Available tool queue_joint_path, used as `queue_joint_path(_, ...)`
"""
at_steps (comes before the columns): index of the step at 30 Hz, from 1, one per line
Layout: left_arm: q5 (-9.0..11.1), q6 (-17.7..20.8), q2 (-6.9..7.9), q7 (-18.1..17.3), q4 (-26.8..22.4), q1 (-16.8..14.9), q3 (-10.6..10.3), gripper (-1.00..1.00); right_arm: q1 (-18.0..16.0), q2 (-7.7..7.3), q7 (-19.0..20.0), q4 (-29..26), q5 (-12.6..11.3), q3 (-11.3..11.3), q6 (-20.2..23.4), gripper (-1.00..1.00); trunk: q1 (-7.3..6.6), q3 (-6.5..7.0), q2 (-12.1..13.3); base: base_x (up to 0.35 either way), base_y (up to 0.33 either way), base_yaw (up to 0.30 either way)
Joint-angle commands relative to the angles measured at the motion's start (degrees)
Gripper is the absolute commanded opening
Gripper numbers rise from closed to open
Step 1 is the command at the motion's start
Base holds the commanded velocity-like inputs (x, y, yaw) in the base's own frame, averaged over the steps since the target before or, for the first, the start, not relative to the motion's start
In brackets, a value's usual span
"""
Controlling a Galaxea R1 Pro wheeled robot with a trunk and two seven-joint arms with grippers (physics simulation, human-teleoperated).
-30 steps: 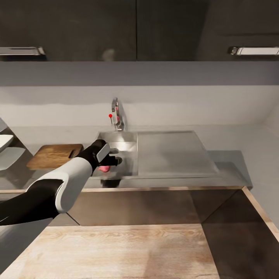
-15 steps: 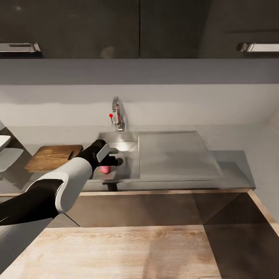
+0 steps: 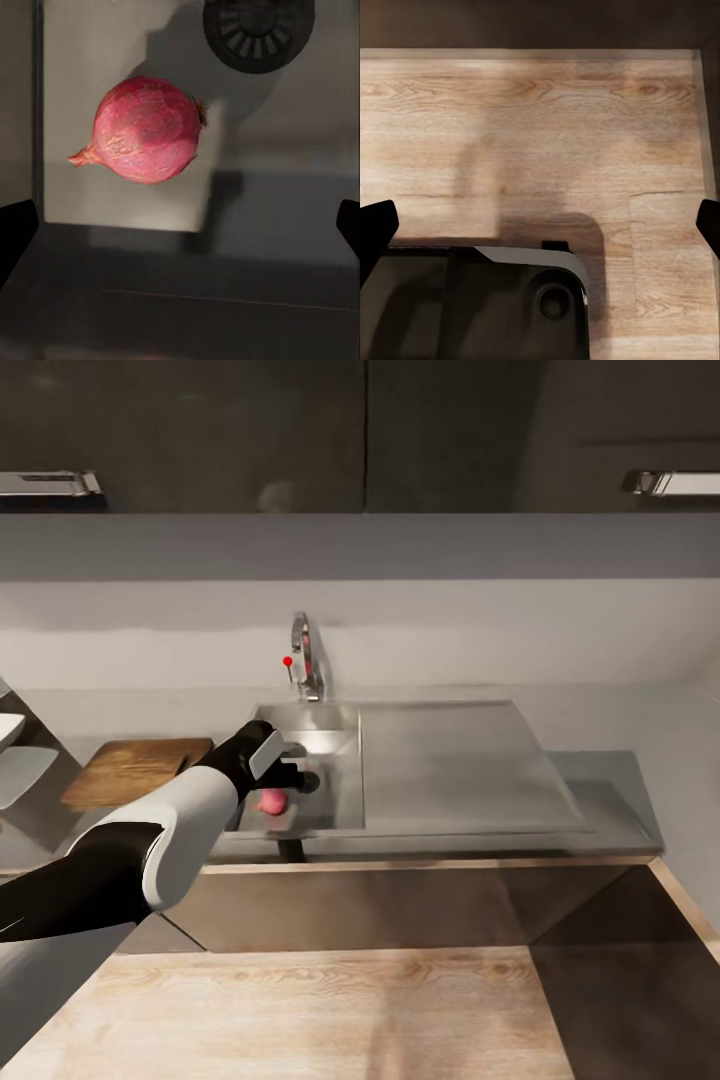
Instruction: In the kitchen, take the Vidalia onion out of the sink, dice it on the chopping board with the paring knife, put the diced onion into the bowl on the countertop, then place both the paring knife and the chopping board into the sink.
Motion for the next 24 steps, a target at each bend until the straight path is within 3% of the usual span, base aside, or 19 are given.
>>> queue_joint_path(1,0.6,0.1,-0.02,0.6,-0.1,0.0,0.1,1.00,0.0,0.06,-0.2,-0.1,0.6,-0.2,0.0,1.00,0.05,-0.09,-0.1,0.169,0.045,0.000)
queue_joint_path(24,0.5,0.1,-0.02,0.6,-0.1,0.3,0.1,1.00,0.0,0.06,-0.2,-0.1,0.6,-0.2,0.0,1.00,0.05,-0.22,-0.1,0.025,0.004,0.000)
